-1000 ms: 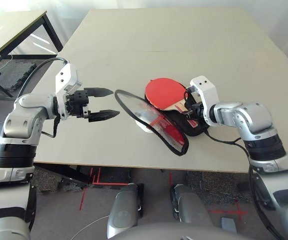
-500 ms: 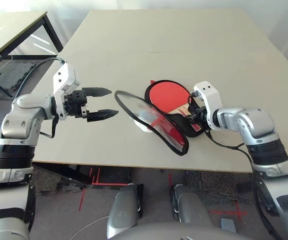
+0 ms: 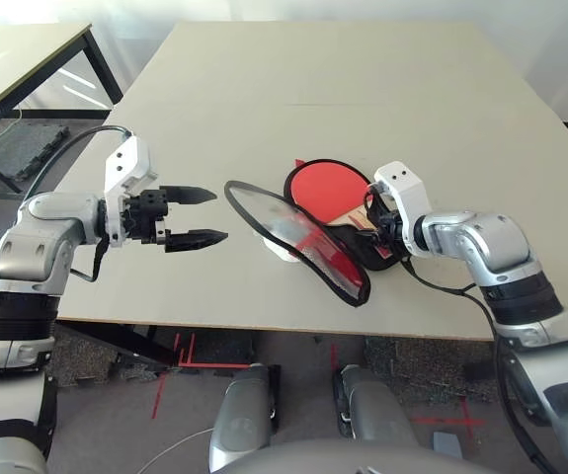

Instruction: Store the ping-pong paddle in its case and zip it.

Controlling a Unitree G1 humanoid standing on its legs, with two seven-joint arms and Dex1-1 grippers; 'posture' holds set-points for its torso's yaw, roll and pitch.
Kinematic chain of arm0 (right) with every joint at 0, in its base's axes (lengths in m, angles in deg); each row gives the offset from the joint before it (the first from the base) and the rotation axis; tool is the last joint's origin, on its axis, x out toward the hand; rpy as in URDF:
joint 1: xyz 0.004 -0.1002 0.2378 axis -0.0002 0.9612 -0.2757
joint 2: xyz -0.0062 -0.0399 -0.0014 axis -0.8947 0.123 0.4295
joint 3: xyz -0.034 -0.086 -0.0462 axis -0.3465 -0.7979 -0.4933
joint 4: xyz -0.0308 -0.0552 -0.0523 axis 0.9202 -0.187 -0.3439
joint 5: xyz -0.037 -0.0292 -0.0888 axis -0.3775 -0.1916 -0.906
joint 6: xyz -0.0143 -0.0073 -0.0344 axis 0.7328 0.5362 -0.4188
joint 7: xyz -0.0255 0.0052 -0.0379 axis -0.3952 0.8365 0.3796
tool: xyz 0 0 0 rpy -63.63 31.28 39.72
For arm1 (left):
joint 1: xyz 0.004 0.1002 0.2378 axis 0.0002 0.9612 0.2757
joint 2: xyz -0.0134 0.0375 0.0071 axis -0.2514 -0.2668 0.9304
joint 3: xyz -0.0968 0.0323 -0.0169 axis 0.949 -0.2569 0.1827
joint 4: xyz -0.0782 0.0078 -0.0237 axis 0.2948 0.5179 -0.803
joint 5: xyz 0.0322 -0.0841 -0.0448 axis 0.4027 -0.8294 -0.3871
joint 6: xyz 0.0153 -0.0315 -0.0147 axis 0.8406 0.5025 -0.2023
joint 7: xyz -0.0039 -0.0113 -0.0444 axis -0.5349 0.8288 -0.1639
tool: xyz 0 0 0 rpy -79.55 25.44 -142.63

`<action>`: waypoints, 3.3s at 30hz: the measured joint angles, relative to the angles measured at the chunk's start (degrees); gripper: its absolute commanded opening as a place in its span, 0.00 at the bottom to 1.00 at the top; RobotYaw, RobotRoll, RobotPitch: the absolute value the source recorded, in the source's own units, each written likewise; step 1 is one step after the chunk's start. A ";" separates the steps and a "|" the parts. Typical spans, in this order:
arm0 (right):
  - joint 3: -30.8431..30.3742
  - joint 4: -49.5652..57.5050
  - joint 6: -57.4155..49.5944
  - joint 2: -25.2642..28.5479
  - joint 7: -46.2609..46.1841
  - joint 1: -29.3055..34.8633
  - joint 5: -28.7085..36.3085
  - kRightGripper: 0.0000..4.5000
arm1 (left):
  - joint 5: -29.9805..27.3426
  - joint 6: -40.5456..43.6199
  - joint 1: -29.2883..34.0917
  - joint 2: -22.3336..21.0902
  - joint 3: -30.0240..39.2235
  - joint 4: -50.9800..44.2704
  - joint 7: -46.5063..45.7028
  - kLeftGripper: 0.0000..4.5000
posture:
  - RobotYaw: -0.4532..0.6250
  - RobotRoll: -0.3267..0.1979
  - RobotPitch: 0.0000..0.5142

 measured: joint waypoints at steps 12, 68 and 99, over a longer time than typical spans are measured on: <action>14.10 -18.86 25.74 12.38 6.76 -0.98 -2.83 0.99 | 1.17 0.95 -3.09 6.33 -6.37 -1.70 0.22 1.00 | 0.52 0.62 0.17; 25.54 -11.67 13.09 12.64 11.34 12.69 10.86 0.99 | 9.56 -13.17 -13.65 15.90 -6.49 12.74 -2.44 1.00 | 0.49 0.62 0.18; 15.63 -12.19 12.48 1.78 13.82 12.21 7.72 0.95 | 5.63 -4.53 -6.83 10.00 -4.60 2.11 -1.58 1.00 | 0.53 0.62 0.25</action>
